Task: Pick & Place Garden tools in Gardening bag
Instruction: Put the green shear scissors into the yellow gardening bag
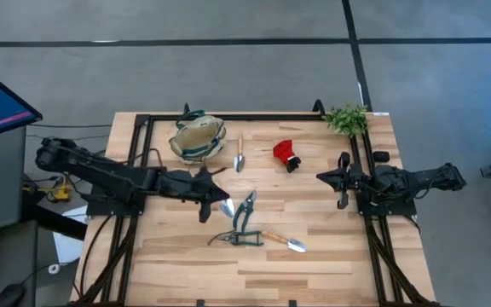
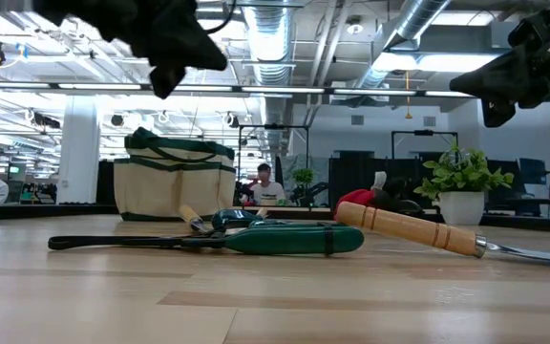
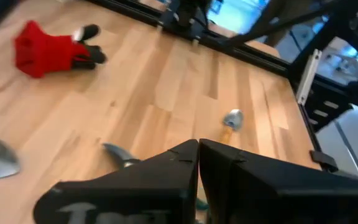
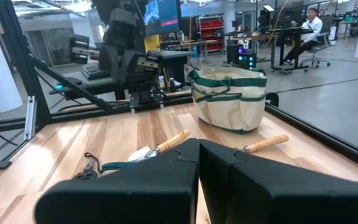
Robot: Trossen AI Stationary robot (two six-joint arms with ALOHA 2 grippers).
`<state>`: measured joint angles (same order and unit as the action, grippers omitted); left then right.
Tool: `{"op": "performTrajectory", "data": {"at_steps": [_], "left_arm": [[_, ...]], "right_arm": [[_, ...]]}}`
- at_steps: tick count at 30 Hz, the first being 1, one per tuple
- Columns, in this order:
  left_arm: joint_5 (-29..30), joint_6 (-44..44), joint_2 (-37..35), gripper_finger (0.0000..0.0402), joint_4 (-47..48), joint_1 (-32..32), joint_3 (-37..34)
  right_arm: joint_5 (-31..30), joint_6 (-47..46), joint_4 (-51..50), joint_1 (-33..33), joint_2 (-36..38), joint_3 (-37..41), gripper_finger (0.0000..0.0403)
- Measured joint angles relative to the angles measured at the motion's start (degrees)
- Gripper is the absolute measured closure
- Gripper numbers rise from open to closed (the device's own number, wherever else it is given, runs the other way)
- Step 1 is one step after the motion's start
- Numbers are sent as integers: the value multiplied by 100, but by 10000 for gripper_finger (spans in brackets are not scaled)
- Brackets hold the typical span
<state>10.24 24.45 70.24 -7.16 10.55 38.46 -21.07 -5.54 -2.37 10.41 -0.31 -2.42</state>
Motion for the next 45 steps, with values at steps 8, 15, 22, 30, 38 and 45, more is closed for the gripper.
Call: {"op": "performTrajectory", "data": {"at_steps": [8, 15, 22, 30, 38, 45], "left_arm": [[-116, 312, 874, 394, 392, 0, 397], [-187, 1271, 1562, 339, 276, -2, 400], [-603, 2021, 2064, 272, -349, -174, 400], [-744, 2088, 2336, 243, -327, -416, 547], [-827, 1409, 2326, 278, 1325, -422, 1727], [-668, 1495, 2597, 310, 2401, -362, 2478]], "right_arm": [[1, -9, -13, 0, 0, -2, 403], [1, -9, -31, 0, -1, -4, 403], [1, -7, -35, 0, 1, -7, 403], [1, -7, -37, 0, -1, -7, 403], [1, -4, -39, 0, -1, -7, 403], [1, -4, -39, 0, -14, -7, 403]]}}
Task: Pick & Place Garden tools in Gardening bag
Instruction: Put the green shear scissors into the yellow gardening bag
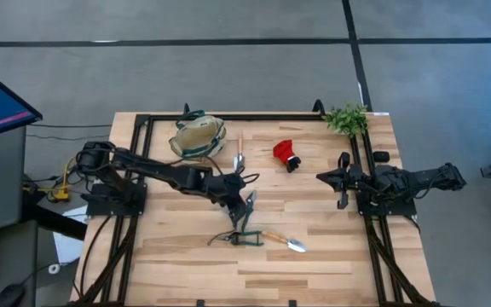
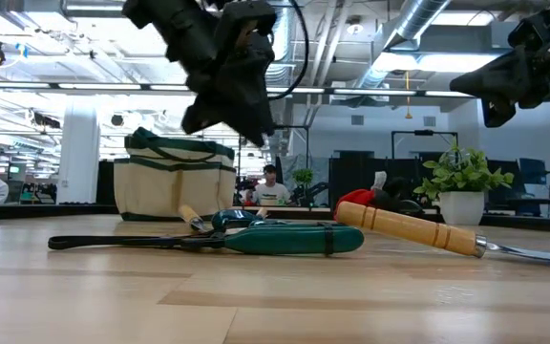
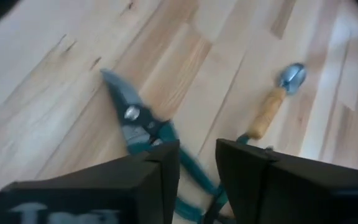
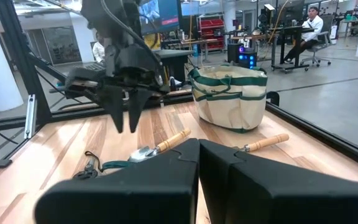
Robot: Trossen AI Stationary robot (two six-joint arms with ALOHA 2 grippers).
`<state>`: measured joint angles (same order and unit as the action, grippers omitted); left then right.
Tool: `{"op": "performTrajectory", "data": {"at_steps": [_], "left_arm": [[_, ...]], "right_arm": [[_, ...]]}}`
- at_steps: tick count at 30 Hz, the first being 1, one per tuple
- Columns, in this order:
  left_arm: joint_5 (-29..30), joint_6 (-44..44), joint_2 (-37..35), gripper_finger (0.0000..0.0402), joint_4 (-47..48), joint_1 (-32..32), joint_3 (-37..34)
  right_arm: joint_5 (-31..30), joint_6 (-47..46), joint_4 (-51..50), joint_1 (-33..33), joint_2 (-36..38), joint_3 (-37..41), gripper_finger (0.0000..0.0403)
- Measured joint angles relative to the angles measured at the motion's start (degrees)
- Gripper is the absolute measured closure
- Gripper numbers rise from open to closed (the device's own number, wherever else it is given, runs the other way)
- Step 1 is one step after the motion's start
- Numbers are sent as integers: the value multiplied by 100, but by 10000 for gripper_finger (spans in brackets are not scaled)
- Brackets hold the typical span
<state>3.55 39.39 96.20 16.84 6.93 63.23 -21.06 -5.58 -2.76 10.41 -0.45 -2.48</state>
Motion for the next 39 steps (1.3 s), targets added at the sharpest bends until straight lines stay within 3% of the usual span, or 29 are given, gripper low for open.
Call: {"op": "performTrajectory", "data": {"at_steps": [9, 17, 24, 31, 39], "left_arm": [[-61, 2, 824, 312, 692, 87, 612], [115, -36, 879, 312, 1044, -130, 635], [134, -751, 902, 310, 1016, -158, 635], [59, -708, 1170, 262, 1011, -119, 617], [50, -60, 1182, 197, 1007, -121, 611]], "right_arm": [[0, 2, -9, 0, -35, -2, 403], [0, 2, -9, 0, -39, -2, 403], [0, 10, -7, 0, -39, -2, 403], [0, 9, -7, 0, -39, 0, 403], [5, -1, -5, 0, -40, 0, 403]]}}
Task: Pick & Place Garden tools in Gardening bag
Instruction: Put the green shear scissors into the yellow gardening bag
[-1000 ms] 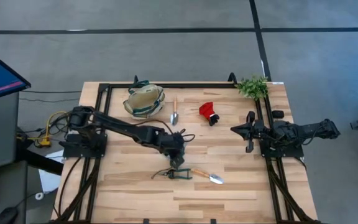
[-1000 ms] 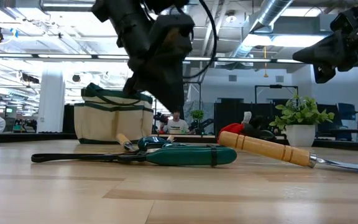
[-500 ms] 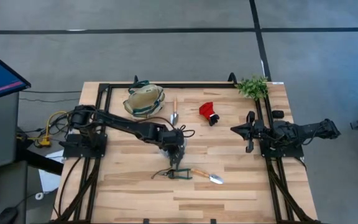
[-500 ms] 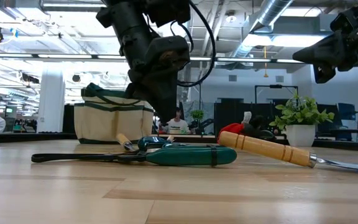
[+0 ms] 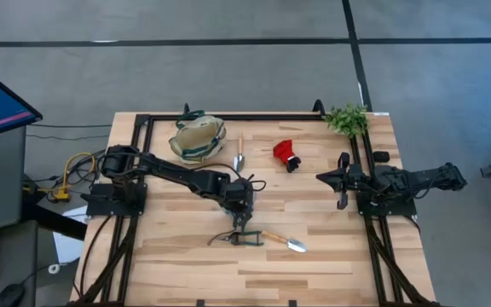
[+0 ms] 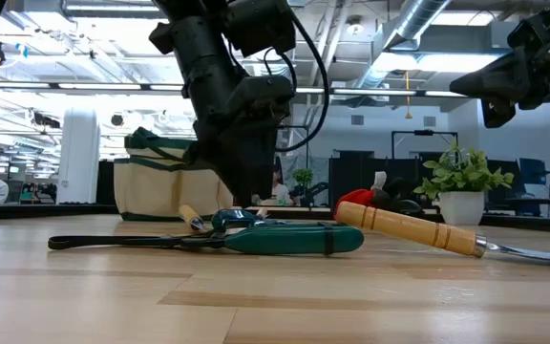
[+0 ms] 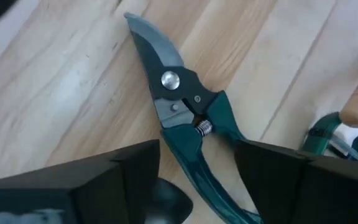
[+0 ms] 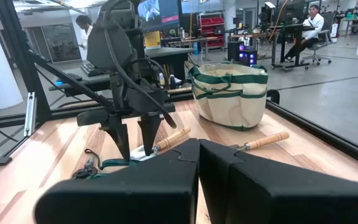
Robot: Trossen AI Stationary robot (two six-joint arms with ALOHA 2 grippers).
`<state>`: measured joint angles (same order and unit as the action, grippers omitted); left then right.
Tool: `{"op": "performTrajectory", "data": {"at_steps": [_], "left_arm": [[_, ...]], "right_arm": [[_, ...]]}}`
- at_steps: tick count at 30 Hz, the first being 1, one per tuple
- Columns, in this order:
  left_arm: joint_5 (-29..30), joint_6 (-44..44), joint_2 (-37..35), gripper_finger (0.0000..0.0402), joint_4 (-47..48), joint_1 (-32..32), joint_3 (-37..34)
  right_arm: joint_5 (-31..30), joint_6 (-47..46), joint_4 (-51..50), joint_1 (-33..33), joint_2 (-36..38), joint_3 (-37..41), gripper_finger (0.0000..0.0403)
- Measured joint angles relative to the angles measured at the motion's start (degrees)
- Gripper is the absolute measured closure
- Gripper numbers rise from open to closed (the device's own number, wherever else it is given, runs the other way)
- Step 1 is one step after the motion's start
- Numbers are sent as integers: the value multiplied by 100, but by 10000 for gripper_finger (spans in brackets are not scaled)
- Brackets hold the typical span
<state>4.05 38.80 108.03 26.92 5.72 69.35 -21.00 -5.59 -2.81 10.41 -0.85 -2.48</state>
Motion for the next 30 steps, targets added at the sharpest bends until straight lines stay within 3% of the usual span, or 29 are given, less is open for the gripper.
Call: {"op": "performTrajectory", "data": {"at_steps": [5, 12, 25, 30], "left_arm": [[0, 114, 238, 186, 13, 0, -99], [-45, 301, 322, 206, -35, -2, -95], [50, 336, 299, 335, -206, 4, -99], [203, 296, 295, 349, -230, 35, -99]], "right_arm": [[3, -2, 0, 0, 1, 0, 403], [10, -2, 0, 0, 1, 0, 403], [10, 1, 0, 0, 0, 2, 403], [10, 1, 0, 0, -1, 2, 403]]}}
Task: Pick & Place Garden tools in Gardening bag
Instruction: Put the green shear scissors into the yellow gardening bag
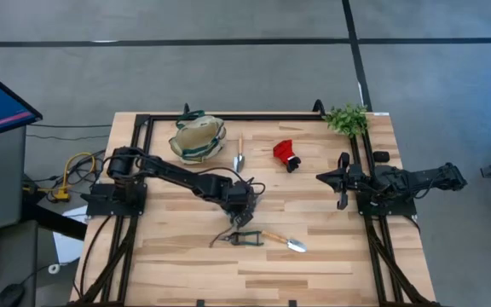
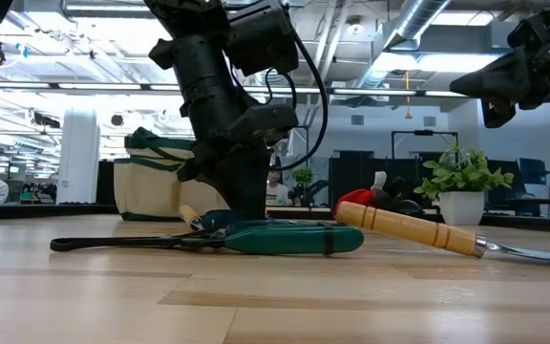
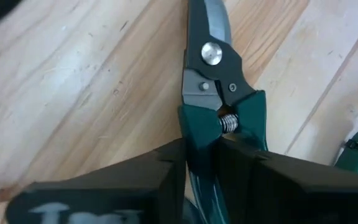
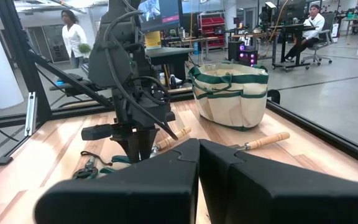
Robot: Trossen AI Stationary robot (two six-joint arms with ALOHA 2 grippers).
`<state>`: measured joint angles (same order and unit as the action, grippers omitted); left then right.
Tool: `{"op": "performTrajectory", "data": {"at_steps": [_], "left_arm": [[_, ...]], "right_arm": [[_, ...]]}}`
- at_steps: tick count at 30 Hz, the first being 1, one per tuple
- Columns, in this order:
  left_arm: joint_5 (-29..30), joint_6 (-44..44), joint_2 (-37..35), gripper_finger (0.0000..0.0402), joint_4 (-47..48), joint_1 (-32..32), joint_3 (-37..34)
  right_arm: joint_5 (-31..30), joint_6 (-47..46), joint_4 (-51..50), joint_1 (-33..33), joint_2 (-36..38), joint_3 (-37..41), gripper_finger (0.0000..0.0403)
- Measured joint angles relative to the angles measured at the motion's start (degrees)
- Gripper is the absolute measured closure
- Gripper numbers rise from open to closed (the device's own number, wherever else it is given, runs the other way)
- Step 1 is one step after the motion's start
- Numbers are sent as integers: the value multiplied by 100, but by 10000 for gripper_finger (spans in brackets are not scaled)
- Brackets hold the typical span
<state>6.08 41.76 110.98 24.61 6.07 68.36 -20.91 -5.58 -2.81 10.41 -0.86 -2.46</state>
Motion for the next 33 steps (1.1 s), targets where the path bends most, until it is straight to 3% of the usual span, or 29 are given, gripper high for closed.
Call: {"op": "performTrajectory", "data": {"at_steps": [8, 16, 21, 29, 33], "left_arm": [[-31, -555, -148, 354, 26, 0, -2], [523, -1280, -1304, 357, 5, 0, 4], [1434, -2131, -2334, 357, -9, 0, 7], [4043, -3981, -3820, 357, -66, 4, 11], [4909, -4639, -4269, 357, -169, -237, 13]], "right_arm": [[0, 0, 0, 0, 2, 0, 403], [2, 2, 0, 0, 0, 0, 403], [1, 0, 0, 2, 0, 0, 403], [0, 0, 0, 1, 1, 0, 403], [-2, 0, 2, 0, 0, 0, 403]]}}
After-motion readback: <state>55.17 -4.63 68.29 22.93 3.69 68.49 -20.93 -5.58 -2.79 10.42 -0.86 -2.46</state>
